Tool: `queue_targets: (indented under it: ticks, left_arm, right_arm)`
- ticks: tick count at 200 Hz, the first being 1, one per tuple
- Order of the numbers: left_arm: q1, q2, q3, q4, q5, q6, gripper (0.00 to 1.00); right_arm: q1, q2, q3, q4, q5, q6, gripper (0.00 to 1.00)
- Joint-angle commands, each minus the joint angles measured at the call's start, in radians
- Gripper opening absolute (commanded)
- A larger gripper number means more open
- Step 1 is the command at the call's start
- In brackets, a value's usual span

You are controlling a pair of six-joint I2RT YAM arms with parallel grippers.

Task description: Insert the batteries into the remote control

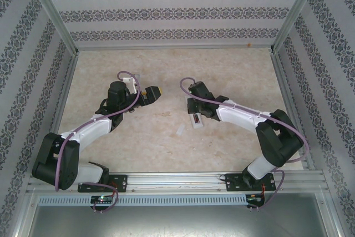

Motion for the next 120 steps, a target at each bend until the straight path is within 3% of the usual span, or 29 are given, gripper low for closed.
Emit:
queue_targets:
  ticks: [1,120]
  left_arm:
    - [-0.008,0.01,0.02,0.041,-0.004,0.003,1.0]
    - [-0.009,0.017,0.031,0.036,0.0,-0.006,1.0]
  right_arm:
    - [-0.003,-0.03,-0.02,-0.044,-0.032,0.005,0.0]
    - [0.002,0.084,-0.094,-0.026,-0.097,0.053,0.0]
